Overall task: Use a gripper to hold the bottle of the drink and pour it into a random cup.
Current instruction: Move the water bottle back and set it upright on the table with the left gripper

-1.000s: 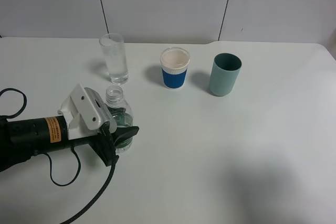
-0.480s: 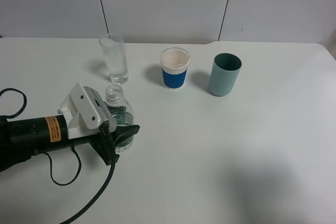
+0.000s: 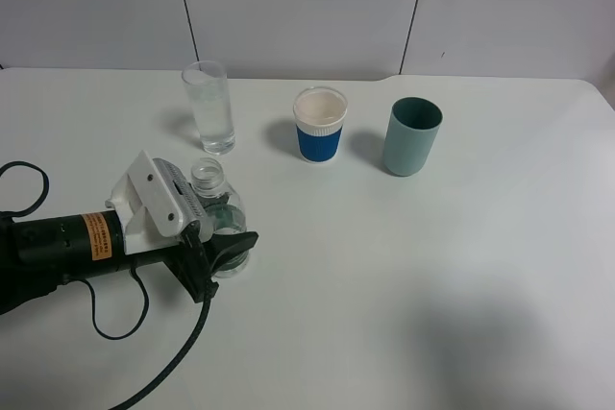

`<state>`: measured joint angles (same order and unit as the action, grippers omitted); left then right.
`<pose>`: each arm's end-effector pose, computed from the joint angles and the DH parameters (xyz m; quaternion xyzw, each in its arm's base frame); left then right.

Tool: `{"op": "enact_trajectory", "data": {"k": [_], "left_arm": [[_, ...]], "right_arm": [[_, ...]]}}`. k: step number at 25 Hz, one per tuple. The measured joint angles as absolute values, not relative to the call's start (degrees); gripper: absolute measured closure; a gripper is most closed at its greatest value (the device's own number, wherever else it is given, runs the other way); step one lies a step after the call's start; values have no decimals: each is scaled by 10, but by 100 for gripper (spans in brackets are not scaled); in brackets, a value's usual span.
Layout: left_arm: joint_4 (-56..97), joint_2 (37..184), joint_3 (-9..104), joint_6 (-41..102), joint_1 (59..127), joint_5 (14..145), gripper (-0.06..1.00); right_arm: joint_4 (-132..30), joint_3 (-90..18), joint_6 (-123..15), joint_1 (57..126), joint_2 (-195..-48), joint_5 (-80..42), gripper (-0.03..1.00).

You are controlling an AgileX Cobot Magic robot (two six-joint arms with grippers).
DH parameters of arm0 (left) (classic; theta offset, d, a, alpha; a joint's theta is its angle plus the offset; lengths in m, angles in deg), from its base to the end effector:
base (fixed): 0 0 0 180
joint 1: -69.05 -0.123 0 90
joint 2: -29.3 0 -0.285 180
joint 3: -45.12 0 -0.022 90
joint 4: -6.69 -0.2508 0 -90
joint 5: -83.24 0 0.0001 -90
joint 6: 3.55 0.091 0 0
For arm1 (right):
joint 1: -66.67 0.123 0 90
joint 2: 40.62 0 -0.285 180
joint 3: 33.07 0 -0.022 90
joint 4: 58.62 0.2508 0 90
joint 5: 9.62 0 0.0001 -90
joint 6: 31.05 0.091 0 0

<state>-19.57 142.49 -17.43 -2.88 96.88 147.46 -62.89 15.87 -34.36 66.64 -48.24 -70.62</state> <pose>0.1856 -0.1389 0.1024 0.3889 0.7319 -0.2390 0.5060 -0.0048 -0.0059 0.2753 -0.0230 0.8543 -0.0523 0.5167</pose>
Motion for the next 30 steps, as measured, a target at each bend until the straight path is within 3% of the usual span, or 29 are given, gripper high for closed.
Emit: {"op": "enact_trajectory", "data": {"k": [9, 16, 30], "left_arm": [[-196, 1425, -174, -35, 969, 1475, 15], [-193, 1413, -181, -53, 969, 1475, 15], [-122, 1231, -257, -60, 969, 1396, 15]], "right_arm": [[-629, 159, -344, 666, -482, -706, 23], [-629, 159, -344, 666, -482, -706, 23], [-629, 159, -344, 666, -482, -706, 23]]}}
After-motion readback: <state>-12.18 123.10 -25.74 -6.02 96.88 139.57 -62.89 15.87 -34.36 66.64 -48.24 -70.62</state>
